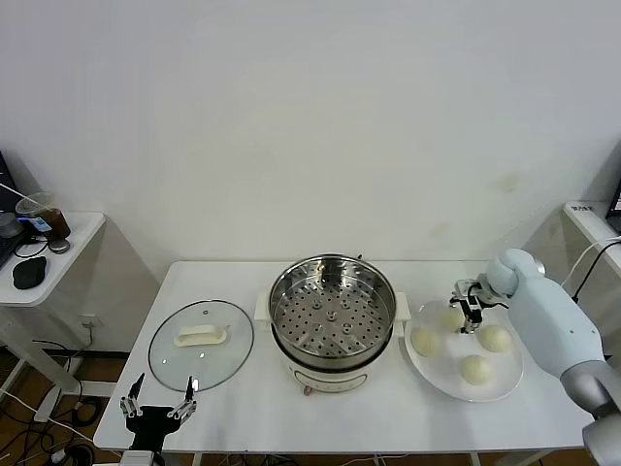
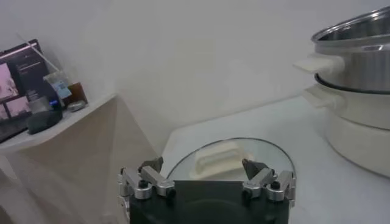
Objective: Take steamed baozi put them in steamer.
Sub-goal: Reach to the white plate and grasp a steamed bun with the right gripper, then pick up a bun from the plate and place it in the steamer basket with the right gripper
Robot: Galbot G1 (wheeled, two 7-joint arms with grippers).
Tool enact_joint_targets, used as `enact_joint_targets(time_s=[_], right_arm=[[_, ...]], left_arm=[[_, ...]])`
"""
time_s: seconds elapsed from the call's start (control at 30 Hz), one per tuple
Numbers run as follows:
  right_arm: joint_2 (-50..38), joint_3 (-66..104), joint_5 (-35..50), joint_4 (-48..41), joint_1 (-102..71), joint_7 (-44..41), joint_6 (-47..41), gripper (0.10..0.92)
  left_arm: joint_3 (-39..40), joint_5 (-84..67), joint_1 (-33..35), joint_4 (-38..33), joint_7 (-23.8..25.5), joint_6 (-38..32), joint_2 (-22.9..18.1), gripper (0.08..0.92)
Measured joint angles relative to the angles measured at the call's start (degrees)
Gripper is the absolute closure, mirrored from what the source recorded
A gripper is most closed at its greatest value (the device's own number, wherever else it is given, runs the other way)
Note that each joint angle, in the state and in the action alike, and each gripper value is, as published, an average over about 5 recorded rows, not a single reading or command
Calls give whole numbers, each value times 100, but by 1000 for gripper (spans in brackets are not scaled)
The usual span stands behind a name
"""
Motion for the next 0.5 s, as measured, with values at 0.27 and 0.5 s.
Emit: enact_joint_targets(time_s=[0.27,0.5], right_arm=[[-68,20,99,35,49,-26,-27,523],[-178,-53,275,156,133,-97,-74,550]], left_arm=[[32,-2,-18,-49,-2,40,-18,177],[50,-1,-11,-82,-9,52,-26,177]])
